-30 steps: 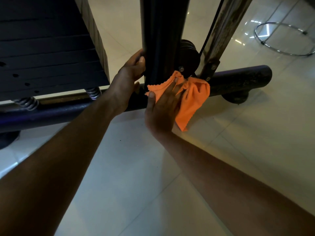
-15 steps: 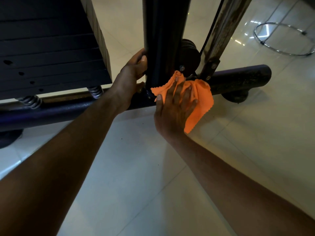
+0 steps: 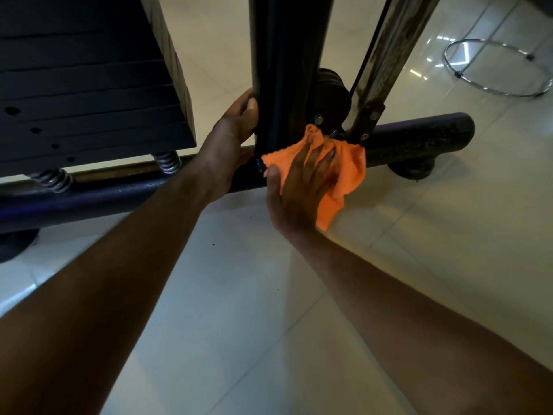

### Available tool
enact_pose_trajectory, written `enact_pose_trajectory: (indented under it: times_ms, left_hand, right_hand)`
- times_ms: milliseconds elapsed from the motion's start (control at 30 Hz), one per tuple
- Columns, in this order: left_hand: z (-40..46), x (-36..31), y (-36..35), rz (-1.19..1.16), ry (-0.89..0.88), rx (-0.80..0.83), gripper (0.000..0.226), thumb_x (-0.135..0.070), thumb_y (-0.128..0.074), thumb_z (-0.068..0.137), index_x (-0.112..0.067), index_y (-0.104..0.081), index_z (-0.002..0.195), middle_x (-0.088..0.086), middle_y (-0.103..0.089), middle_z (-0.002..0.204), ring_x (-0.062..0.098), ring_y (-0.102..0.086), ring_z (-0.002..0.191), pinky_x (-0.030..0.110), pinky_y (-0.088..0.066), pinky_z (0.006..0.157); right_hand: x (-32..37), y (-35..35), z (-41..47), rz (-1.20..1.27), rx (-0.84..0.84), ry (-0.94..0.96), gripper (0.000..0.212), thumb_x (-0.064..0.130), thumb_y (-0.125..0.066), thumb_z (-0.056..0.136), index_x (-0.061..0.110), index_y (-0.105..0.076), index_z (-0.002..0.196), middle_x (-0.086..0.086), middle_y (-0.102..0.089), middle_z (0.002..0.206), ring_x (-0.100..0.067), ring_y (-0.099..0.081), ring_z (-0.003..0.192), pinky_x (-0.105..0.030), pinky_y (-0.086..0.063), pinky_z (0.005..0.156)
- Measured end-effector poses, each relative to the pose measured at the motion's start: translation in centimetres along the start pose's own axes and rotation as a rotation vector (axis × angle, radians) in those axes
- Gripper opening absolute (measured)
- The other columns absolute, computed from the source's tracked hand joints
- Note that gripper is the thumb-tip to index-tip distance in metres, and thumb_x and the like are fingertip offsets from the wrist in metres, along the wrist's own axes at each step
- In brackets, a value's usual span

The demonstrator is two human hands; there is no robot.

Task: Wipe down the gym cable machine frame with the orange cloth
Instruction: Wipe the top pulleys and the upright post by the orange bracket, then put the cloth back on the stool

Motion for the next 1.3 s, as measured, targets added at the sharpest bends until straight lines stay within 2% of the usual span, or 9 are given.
enact_pose_trajectory:
  times_ms: [100, 233, 500, 600, 700, 833, 967, 1100, 1300]
  left_hand:
    - [-0.3, 0.4, -0.2, 0.001, -0.012, 0.021, 0.045, -0.054, -0.037, 0.113, -0.043, -0.048, 0.156, -0.017, -0.061, 0.151, 0.008, -0.052, 0.144, 0.049, -0.044, 0.119]
    - [-0.6, 0.1, -1.0, -0.005, -0.031, 0.031, 0.042, -0.046, -0.031, 0.117, -0.038, -0.052, 0.152, -0.015, -0.066, 0.145, 0.005, -0.060, 0.135, 0.040, -0.049, 0.113]
    - [-1.3, -0.2, -1.0, -0.008, -0.019, 0.004, 0.044, -0.050, -0.033, 0.115, -0.040, -0.050, 0.154, -0.013, -0.062, 0.149, 0.009, -0.054, 0.142, 0.047, -0.042, 0.121]
    - [-1.4, -0.1, -1.5, -0.024, -0.007, -0.009, 0.042, -0.046, -0.031, 0.117, -0.035, -0.056, 0.149, -0.013, -0.068, 0.142, 0.006, -0.060, 0.135, 0.044, -0.043, 0.121]
    - [-1.5, 0.6, -1.8, -0.043, -0.002, -0.024, 0.042, -0.047, -0.036, 0.116, -0.033, -0.053, 0.151, -0.010, -0.066, 0.145, 0.010, -0.059, 0.137, 0.046, -0.042, 0.122]
    - [-3.4, 0.4, -1.9, -0.044, 0.059, -0.065, 0.049, -0.044, -0.047, 0.112, -0.034, -0.045, 0.160, -0.010, -0.061, 0.151, 0.011, -0.058, 0.139, 0.042, -0.044, 0.118]
    - [-7.8, -3.6, -1.8, 0.036, 0.138, -0.130, 0.063, -0.051, -0.061, 0.104, -0.034, -0.043, 0.162, -0.008, -0.051, 0.161, 0.010, -0.049, 0.144, 0.038, -0.041, 0.121]
    - [-12.7, -10.5, -2.8, 0.256, 0.130, -0.208, 0.054, -0.041, -0.058, 0.110, -0.025, -0.047, 0.160, -0.002, -0.053, 0.157, 0.007, -0.051, 0.136, 0.032, -0.047, 0.115]
    - [-18.7, -23.7, -5.2, 0.607, 0.067, -0.076, 0.051, -0.047, -0.054, 0.110, -0.029, -0.049, 0.158, 0.001, -0.049, 0.160, 0.017, -0.046, 0.145, 0.038, -0.042, 0.112]
  right_hand:
    - [-2.5, 0.4, 0.1, -0.225, 0.109, 0.157, 0.081, 0.062, -0.027, 0.113, 0.018, 0.003, 0.174, -0.017, 0.004, 0.181, -0.043, 0.006, 0.167, -0.073, 0.001, 0.128]
    - [0.2, 0.0, -0.1, -0.027, 0.041, -0.048, 0.072, 0.051, -0.020, 0.115, 0.011, -0.004, 0.173, -0.021, -0.002, 0.181, -0.043, 0.004, 0.167, -0.076, -0.007, 0.126]
    - [-1.5, 2.3, -0.1, 0.040, 0.149, 0.137, 0.070, 0.037, -0.045, 0.117, 0.018, -0.009, 0.175, -0.012, 0.004, 0.183, -0.036, 0.012, 0.167, -0.039, -0.016, 0.132]
    - [-1.9, 3.8, 0.3, 0.082, 0.178, 0.164, 0.059, 0.029, -0.051, 0.115, 0.020, -0.034, 0.170, -0.006, -0.013, 0.182, -0.031, -0.009, 0.168, -0.031, -0.030, 0.123]
    - [-2.1, 5.5, 0.7, 0.173, 0.178, 0.167, 0.049, 0.023, -0.058, 0.113, 0.018, -0.051, 0.161, -0.005, -0.035, 0.176, -0.031, -0.028, 0.164, -0.036, -0.036, 0.126]
    - [-0.4, 9.0, 0.9, 0.281, 0.302, 0.115, 0.044, 0.018, -0.059, 0.112, 0.017, -0.059, 0.156, 0.010, -0.043, 0.167, -0.022, -0.028, 0.163, -0.020, -0.023, 0.131]
    - [3.2, 15.0, 1.0, 0.300, 0.410, 0.040, 0.038, 0.020, -0.060, 0.112, 0.023, -0.067, 0.149, 0.006, -0.062, 0.155, -0.011, -0.055, 0.142, -0.031, -0.048, 0.119]
    - [7.2, 22.8, 1.1, 0.130, 0.478, 0.029, 0.038, 0.020, -0.062, 0.109, 0.024, -0.068, 0.147, -0.001, -0.070, 0.143, -0.021, -0.062, 0.131, -0.028, -0.051, 0.103]
    - [13.8, 36.2, 3.3, 0.039, 0.586, -0.034, 0.040, 0.028, -0.059, 0.111, 0.023, -0.065, 0.150, -0.004, -0.066, 0.150, -0.029, -0.063, 0.136, -0.042, -0.056, 0.109]
Point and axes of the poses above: each hand's wrist, its own z-axis towards the middle knuckle, its own y-axis out of the back of the hand, x = y × z, the point moved 7 cm from there along z, towards the middle knuckle
